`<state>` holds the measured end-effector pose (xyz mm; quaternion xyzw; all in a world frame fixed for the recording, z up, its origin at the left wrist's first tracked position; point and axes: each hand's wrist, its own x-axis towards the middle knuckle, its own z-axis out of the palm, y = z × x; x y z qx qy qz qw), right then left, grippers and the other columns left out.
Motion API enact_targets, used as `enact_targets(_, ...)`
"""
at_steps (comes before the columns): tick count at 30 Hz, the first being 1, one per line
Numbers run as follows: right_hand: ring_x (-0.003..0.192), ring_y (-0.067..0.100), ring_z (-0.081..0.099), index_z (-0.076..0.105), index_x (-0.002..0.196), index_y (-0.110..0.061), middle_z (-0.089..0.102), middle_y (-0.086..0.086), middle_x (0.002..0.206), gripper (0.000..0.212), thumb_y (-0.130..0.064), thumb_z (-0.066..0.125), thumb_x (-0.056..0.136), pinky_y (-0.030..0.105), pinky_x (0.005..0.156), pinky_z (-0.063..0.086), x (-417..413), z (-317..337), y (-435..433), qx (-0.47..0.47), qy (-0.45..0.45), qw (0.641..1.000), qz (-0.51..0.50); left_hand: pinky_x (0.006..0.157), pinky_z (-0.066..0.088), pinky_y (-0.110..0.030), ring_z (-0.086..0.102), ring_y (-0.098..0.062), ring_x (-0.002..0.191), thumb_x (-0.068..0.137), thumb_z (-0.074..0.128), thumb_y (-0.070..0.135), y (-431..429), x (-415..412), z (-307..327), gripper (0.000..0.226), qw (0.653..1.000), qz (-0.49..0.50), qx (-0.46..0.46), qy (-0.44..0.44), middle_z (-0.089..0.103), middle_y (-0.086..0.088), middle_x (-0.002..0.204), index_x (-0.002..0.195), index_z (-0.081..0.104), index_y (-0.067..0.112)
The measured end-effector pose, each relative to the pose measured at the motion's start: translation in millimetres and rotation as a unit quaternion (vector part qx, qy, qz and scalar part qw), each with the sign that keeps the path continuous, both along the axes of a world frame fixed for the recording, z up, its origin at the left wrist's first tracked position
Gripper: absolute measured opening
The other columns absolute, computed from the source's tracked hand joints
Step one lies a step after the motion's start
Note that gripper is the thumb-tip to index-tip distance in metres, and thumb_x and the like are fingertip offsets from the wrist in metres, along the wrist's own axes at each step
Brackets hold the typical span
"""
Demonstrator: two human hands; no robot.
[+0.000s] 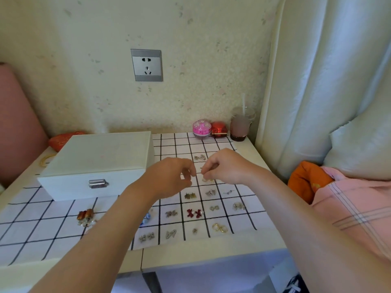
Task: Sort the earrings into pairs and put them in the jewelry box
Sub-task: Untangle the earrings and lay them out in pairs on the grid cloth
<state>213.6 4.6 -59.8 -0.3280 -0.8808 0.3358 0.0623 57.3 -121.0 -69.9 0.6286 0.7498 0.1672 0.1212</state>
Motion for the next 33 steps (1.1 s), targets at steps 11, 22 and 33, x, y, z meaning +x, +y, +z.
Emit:
enact_targets(11, 0.082, -0.001, 0.062, 0.08, 0.093, -0.026, 0.07, -0.02, 0.085, 0.013, -0.022, 0.081, 0.081, 0.019, 0.071, 0.047, 23, 10, -44, -0.008, -0.144, 0.983, 0.11, 0.081, 0.053, -0.024, 0.062, 0.004, 0.081, 0.076, 0.079, 0.04, -30, 25, -5, 0.017, 0.982, -0.091, -0.167, 0.008, 0.07, 0.019, 0.085, 0.091, 0.074, 0.035)
enact_targets(22, 0.072, 0.003, 0.058, 0.079, 0.09, -0.027, 0.061, -0.019, 0.073, 0.013, -0.019, 0.082, 0.079, 0.022, 0.066, 0.044, 23, 8, -62, 0.004, -0.178, 0.976, 0.124, 0.078, 0.051, -0.021, 0.057, 0.001, 0.085, 0.082, 0.076, 0.038, -41, 13, 0, 0.028, 0.993, -0.086, -0.08, 0.028, 0.063, 0.023, 0.094, 0.108, 0.068, 0.04)
enact_targets(33, 0.07, -0.002, 0.058, 0.079, 0.092, -0.024, 0.061, -0.023, 0.062, 0.017, -0.015, 0.082, 0.078, 0.019, 0.061, 0.044, 16, 10, -79, 0.036, -0.217, 0.96, 0.174, 0.066, 0.036, -0.014, 0.056, 0.001, 0.076, 0.082, 0.073, 0.037, -34, 18, -20, 0.016, 0.989, -0.106, -0.054, 0.09, 0.07, 0.019, 0.087, 0.098, 0.074, 0.039)
